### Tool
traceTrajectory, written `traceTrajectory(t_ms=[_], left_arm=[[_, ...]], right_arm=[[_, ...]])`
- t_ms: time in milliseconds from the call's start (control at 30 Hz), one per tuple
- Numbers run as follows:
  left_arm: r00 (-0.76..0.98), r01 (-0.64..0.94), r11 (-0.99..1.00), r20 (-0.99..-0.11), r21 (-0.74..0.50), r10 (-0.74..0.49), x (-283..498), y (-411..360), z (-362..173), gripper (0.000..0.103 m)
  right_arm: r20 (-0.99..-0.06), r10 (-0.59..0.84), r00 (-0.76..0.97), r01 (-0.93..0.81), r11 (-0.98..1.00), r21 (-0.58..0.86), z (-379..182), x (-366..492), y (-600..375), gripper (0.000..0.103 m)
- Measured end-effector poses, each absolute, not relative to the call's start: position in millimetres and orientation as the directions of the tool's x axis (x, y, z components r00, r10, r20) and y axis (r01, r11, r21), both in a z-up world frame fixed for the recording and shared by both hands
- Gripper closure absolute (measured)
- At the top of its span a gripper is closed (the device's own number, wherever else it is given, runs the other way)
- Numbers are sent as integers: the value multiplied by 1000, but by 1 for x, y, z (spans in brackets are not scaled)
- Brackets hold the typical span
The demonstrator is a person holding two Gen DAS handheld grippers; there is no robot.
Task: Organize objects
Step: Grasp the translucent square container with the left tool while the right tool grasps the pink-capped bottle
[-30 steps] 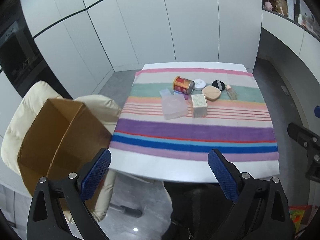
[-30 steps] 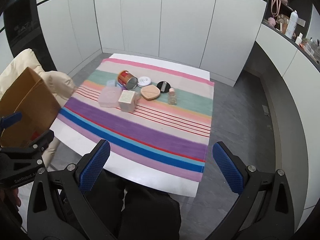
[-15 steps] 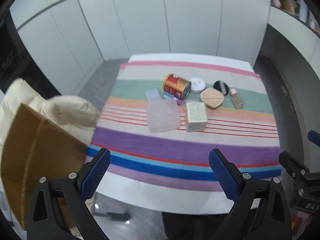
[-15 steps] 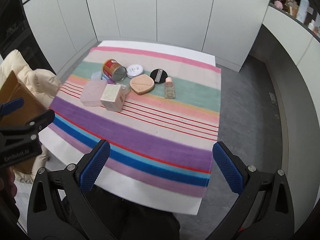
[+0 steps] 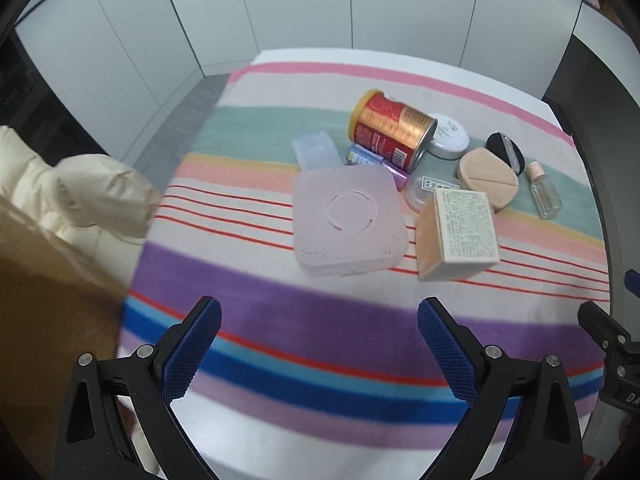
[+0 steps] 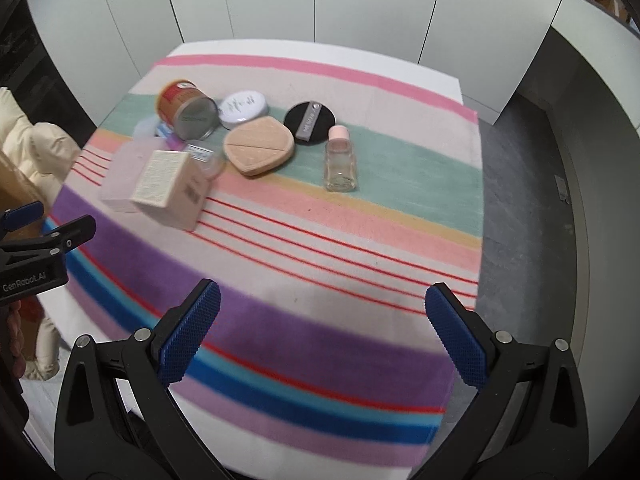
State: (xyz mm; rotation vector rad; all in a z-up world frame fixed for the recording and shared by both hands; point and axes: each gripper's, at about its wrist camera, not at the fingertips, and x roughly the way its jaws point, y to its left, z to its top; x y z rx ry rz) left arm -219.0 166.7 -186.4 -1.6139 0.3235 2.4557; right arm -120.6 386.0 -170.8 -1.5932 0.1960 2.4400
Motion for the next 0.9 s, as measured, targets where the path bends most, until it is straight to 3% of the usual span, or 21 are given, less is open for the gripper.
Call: traceTrajectory(t_ms=[500,600,667,767,833,867,900], left_arm=[[-341,-271,-961,-939,48,50,-265,195,-240,2],[-343,-265,-964,-937,27,68,-273,196,-240,4],[-339,-260,-966,-937,4,87,-279,197,-238,15],[-339,-234,-972,-937,-3,84,-283,196,-234,21],[-336,-231,-973,-938,1,79,-285,196,-234,21],[-336,-229,-973,-939,8,72,-283,197,-234,21],[-333,-229,-973,-941,11,68,-281,198,-232,21]], right_arm=[[-929,90,-358,-287,-958,18,-226,-182,417,1],[-927,90,-364,-282,-959,17,-229,-196,425,13],[-927,83,-365,-283,-959,26,-230,-205,430,22],[-920,91,-382,-282,-959,22,-227,-214,435,44],[-916,90,-391,-277,-961,24,-225,-216,436,67],[-916,90,-391,-277,-961,24,-225,-216,437,74],[-915,90,-393,-279,-960,26,-224,-215,437,74]])
